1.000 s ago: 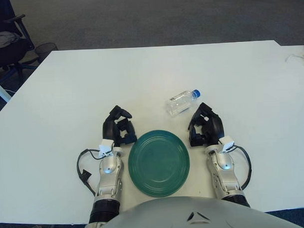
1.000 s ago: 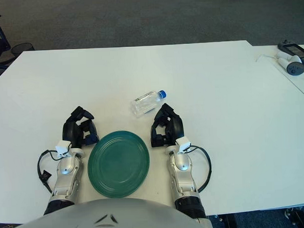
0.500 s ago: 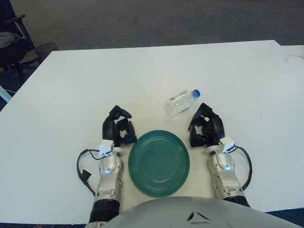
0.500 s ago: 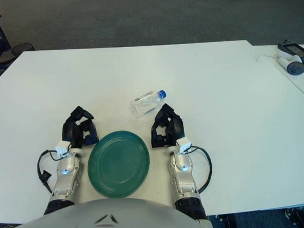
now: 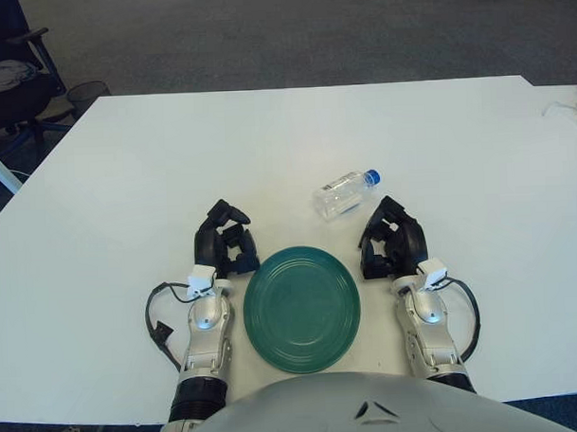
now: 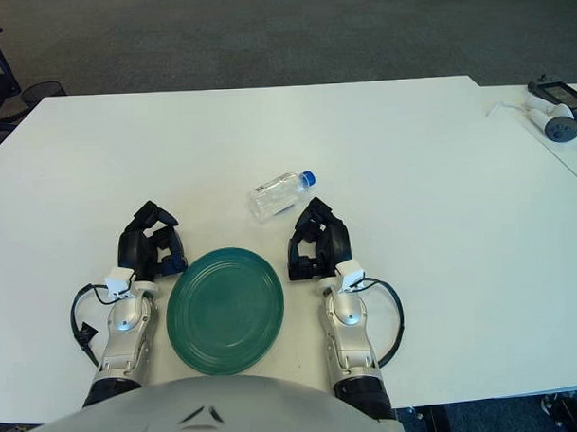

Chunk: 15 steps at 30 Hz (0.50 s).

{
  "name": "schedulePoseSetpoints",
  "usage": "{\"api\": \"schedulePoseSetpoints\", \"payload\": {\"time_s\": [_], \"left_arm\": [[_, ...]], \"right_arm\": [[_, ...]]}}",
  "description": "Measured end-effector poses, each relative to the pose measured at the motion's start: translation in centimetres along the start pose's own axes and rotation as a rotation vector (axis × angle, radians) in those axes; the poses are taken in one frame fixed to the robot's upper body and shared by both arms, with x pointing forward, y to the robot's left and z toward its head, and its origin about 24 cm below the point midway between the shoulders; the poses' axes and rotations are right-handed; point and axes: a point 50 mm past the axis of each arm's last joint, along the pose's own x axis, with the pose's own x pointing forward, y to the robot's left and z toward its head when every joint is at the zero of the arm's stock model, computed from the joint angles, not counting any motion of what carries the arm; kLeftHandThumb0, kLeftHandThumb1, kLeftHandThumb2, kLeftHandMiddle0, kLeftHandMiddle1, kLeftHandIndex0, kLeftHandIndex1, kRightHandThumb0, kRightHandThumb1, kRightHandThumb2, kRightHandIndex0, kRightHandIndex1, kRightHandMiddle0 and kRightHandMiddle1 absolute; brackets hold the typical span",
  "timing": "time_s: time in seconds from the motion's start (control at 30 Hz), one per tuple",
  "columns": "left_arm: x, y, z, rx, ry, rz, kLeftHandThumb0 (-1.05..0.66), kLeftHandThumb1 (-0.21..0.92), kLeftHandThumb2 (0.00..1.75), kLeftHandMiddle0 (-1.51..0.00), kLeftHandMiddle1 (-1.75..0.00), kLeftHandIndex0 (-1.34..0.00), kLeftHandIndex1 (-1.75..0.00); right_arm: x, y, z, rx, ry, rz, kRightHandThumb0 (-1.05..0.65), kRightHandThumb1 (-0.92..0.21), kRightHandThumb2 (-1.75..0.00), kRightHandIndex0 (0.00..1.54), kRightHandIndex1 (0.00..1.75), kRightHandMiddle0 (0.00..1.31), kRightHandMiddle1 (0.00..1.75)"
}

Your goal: Put the bottle into the plate.

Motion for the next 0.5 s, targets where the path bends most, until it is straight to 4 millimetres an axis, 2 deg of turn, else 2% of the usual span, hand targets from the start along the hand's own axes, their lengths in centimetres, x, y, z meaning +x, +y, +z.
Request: {"api": "schedulePoseSetpoints", "payload": {"time_s": [0.2,0.33,0.5], "left_arm": [[0.1,0.0,0.0,0.002,-0.007,-0.001,-0.57,0.09,1.59,-1.33,-1.75,-0.79,-1.75],[0.2,0.1,0.1,0.01,-0.008,-0.001,-0.56,0.1,1.58,-1.33,-1.75,-0.79,-1.75],[0.4,0.2,0.1,0.032,-0.01,0.009,-0.56,0.11,1.57,-1.32,-1.75,-0.78,-1.75]], "right_arm": [[0.9,-1.6,1.2,-0.01,0.009,0.037,0.0,0.06,-1.7,0.95,1.6,0.66,1.75],[2.4,-4.2,2.5,-0.103,-0.009,0.094,0.0,0.06,-1.69,0.94,1.6,0.66,1.75],[4.6,-6.6,5.5,-0.193,-0.102,0.08,0.0,0.06,-1.69,0.94,1.61,0.66,1.75]]}}
